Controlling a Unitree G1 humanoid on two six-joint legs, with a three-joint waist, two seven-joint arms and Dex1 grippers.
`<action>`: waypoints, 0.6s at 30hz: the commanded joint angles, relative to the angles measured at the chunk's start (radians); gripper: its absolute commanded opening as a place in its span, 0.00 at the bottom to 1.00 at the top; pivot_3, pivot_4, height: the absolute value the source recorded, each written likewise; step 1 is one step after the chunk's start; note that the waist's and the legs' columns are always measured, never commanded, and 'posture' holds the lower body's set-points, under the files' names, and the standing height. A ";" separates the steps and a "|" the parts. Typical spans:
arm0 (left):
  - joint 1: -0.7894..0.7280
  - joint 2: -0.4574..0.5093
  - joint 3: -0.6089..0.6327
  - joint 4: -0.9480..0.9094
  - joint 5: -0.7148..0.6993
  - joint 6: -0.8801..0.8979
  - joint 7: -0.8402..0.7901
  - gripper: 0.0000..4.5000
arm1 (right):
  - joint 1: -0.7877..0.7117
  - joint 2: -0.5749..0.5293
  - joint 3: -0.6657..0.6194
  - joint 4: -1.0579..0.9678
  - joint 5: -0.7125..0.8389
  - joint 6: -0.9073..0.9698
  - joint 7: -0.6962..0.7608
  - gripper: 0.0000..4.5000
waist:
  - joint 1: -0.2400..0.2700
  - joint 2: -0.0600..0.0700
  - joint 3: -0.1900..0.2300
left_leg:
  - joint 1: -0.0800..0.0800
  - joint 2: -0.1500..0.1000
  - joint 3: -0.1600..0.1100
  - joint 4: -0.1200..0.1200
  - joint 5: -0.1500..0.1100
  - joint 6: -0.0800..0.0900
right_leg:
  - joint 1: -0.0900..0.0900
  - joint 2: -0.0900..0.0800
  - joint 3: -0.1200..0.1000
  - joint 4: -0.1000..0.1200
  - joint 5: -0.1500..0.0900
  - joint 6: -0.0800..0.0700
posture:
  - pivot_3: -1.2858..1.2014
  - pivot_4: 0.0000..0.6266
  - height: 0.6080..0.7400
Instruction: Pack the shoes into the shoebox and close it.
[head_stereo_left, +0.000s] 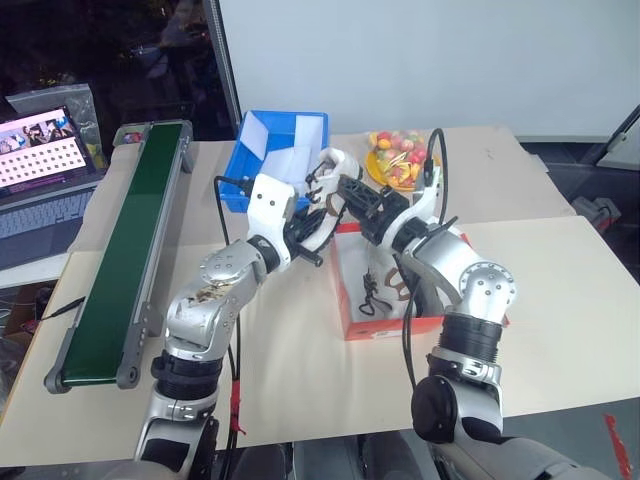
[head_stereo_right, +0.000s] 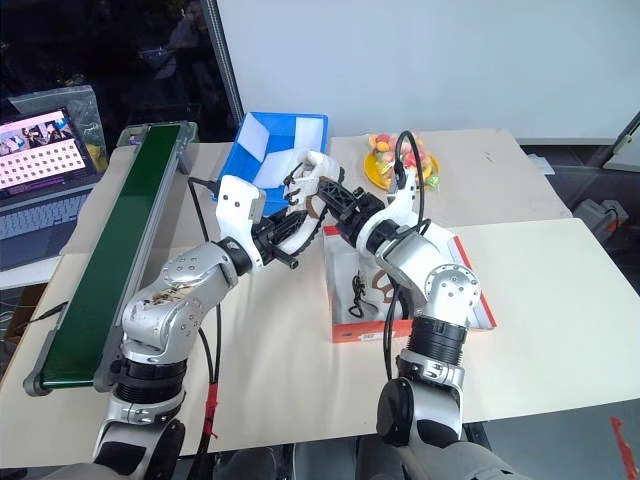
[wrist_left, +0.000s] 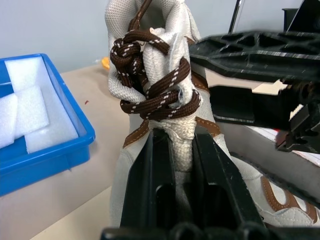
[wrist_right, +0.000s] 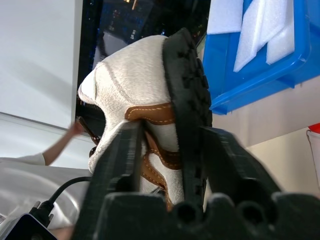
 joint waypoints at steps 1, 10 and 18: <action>0.003 -0.026 -0.081 -0.031 -0.045 0.012 -0.062 0.00 | -0.080 0.043 0.049 -0.046 0.075 -0.037 0.016 0.13 | 0.000 0.000 0.000 | 0.000 0.000 0.000 0.000 0.000 0.000 | 0.000 0.000 0.000 0.000 0.000 0.000 | 0.52 0.24 1.00; -0.020 -0.030 -0.059 -0.009 -0.040 0.003 -0.058 0.00 | -0.088 0.041 0.064 -0.062 0.103 -0.041 -0.001 0.06 | 0.000 0.000 0.000 | 0.000 0.000 0.000 0.000 0.000 0.000 | 0.000 0.000 0.000 0.000 0.000 0.000 | 0.52 0.24 1.00; -0.013 -0.028 -0.067 -0.008 -0.035 0.001 -0.059 0.00 | -0.080 0.041 0.076 -0.074 0.113 -0.051 -0.034 0.06 | 0.000 0.000 0.000 | 0.000 0.000 0.000 0.000 0.000 0.000 | 0.000 0.000 0.000 0.000 0.000 0.000 | 0.52 0.24 1.00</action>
